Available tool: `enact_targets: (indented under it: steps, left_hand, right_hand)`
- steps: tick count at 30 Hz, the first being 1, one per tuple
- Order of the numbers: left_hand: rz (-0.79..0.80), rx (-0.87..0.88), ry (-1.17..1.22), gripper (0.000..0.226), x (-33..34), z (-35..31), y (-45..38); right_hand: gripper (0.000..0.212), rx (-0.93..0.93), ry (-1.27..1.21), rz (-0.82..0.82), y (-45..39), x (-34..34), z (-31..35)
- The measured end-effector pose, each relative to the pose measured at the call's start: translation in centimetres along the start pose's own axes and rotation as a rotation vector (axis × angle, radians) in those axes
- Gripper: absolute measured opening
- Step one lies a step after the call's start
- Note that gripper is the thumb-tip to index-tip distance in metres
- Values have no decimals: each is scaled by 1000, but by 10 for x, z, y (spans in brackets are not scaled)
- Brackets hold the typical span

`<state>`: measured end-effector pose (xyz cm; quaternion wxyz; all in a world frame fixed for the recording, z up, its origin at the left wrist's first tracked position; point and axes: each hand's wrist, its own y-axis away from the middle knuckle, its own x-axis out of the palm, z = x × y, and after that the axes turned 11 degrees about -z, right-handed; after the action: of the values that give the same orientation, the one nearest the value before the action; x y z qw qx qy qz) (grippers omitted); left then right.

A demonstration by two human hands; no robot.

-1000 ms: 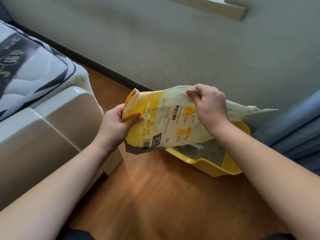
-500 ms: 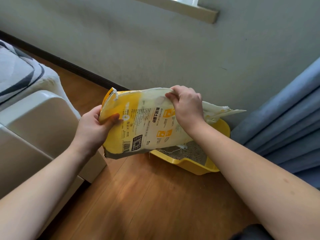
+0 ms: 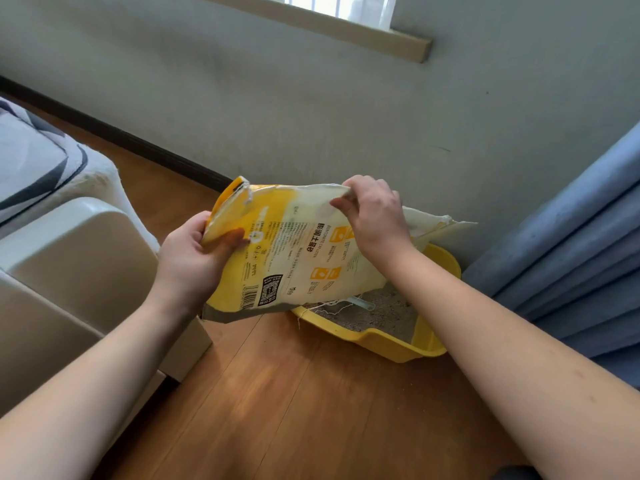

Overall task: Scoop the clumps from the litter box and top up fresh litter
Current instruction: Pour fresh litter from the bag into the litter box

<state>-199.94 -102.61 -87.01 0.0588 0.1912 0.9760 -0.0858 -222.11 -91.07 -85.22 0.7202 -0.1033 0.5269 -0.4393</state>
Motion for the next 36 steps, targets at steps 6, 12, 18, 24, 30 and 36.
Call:
enact_targets:
  steps: [6,12,18,24,30,36]
  left_hand:
    - [5,57,-46,20,4,-5,-3]
    - [14,94,-43,22,8,-9,-6]
    - [-32,110,3,22,10,-17,-7]
    - [-56,179,-26,22,9,-18,-8]
    - [-91,245,-86,25,10,-18,-11]
    - [-105,243,-129,27,10,-11,-14]
  right_hand:
    - [26,49,-24,9,-2,-7,-7]
    - [29,101,-60,30,-2,-15,-13]
    - [25,140,-85,53,-4,-21,-11]
    - [32,187,-128,56,-3,-21,-10]
    - [32,265,-134,92,-2,-23,-8]
    - [33,260,-128,105,-1,-23,-8]
